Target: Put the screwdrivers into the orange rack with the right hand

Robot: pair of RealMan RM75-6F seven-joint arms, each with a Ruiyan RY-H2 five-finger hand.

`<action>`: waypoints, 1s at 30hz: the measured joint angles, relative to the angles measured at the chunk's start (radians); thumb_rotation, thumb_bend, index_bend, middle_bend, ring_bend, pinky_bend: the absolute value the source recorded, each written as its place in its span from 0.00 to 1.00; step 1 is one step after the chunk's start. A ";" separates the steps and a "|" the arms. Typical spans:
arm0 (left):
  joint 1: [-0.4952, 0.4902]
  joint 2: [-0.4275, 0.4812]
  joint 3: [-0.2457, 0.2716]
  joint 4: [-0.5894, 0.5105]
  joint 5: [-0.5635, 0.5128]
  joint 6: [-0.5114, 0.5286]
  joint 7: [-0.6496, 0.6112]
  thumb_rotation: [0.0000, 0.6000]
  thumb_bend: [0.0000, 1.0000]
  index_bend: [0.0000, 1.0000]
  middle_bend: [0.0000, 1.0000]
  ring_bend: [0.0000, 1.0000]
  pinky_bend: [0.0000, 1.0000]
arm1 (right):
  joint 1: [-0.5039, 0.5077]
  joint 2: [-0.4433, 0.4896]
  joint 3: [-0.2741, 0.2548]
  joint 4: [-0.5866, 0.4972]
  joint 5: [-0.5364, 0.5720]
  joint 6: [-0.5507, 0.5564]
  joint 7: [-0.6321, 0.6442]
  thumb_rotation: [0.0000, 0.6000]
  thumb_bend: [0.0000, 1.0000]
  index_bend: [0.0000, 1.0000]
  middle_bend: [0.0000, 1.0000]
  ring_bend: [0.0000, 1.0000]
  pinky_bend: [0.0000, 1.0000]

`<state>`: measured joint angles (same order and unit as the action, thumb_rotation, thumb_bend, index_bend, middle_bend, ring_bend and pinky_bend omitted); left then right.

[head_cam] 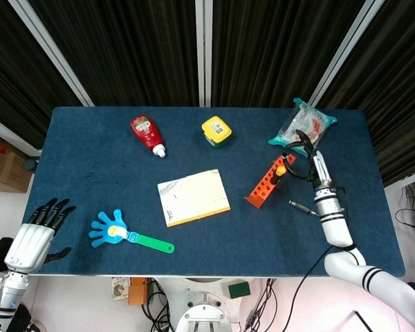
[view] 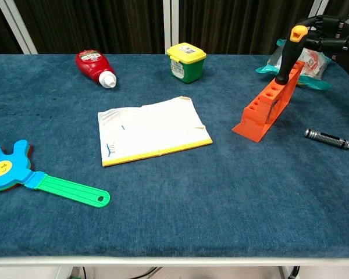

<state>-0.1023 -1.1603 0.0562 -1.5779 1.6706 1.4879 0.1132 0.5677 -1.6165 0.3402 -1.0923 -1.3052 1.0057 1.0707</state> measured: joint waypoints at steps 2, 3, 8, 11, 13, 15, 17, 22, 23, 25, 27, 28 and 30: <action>0.000 -0.001 0.000 0.000 0.000 -0.001 0.002 1.00 0.06 0.16 0.08 0.03 0.18 | -0.002 0.002 -0.005 0.005 -0.007 0.006 0.003 1.00 0.14 0.02 0.00 0.00 0.00; -0.001 -0.001 0.000 -0.001 0.000 -0.002 0.003 1.00 0.06 0.16 0.08 0.03 0.18 | -0.003 0.003 -0.006 0.006 -0.012 0.012 0.005 1.00 0.12 0.00 0.00 0.00 0.00; -0.002 -0.003 0.000 -0.001 -0.001 -0.005 0.008 1.00 0.06 0.16 0.08 0.03 0.18 | -0.016 0.017 -0.008 0.001 -0.025 0.046 0.024 1.00 0.11 0.00 0.00 0.00 0.00; -0.003 -0.003 0.001 -0.002 0.000 -0.006 0.010 1.00 0.06 0.16 0.08 0.03 0.18 | -0.027 0.038 -0.008 -0.013 -0.030 0.059 0.041 1.00 0.11 0.00 0.00 0.00 0.00; -0.003 -0.004 0.001 -0.003 0.000 -0.007 0.013 1.00 0.06 0.16 0.08 0.03 0.18 | -0.036 0.055 -0.009 -0.025 -0.035 0.070 0.055 1.00 0.12 0.00 0.00 0.00 0.00; -0.002 -0.005 0.001 -0.003 0.000 -0.006 0.015 1.00 0.06 0.16 0.08 0.03 0.18 | -0.044 0.072 -0.011 -0.036 -0.042 0.078 0.069 1.00 0.12 0.00 0.00 0.00 0.00; -0.001 -0.005 0.001 -0.004 0.001 -0.003 0.017 1.00 0.06 0.16 0.08 0.03 0.18 | -0.051 0.082 -0.016 -0.041 -0.048 0.084 0.081 1.00 0.12 0.00 0.00 0.00 0.00; 0.001 -0.006 0.000 -0.005 -0.001 0.000 0.018 1.00 0.06 0.16 0.08 0.03 0.18 | -0.060 0.093 -0.026 -0.032 -0.064 0.115 0.056 1.00 0.16 0.00 0.00 0.00 0.00; 0.000 -0.006 -0.001 -0.005 -0.002 0.000 0.017 1.00 0.06 0.16 0.08 0.03 0.18 | -0.061 0.092 -0.026 -0.026 -0.064 0.121 0.037 1.00 0.19 0.00 0.00 0.00 0.00; -0.001 -0.006 -0.001 -0.004 -0.003 -0.004 0.017 1.00 0.06 0.16 0.08 0.03 0.18 | -0.060 0.088 -0.028 -0.012 -0.065 0.134 -0.025 1.00 0.25 0.05 0.00 0.00 0.00; -0.001 -0.005 -0.001 -0.004 -0.004 -0.005 0.016 1.00 0.06 0.16 0.08 0.03 0.18 | -0.056 0.086 -0.028 -0.001 -0.066 0.147 -0.108 1.00 0.31 0.11 0.00 0.00 0.00; -0.001 -0.005 -0.001 -0.004 -0.004 -0.005 0.015 1.00 0.06 0.16 0.08 0.03 0.18 | -0.053 0.087 -0.029 0.001 -0.068 0.151 -0.149 1.00 0.34 0.12 0.02 0.00 0.00; -0.001 -0.005 -0.002 -0.004 -0.005 -0.004 0.014 1.00 0.06 0.16 0.08 0.03 0.18 | -0.045 0.097 -0.030 -0.003 -0.074 0.159 -0.251 0.99 0.37 0.12 0.08 0.00 0.00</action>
<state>-0.1034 -1.1649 0.0544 -1.5815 1.6651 1.4837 0.1272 0.5225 -1.5190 0.3105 -1.0958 -1.3795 1.1651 0.8195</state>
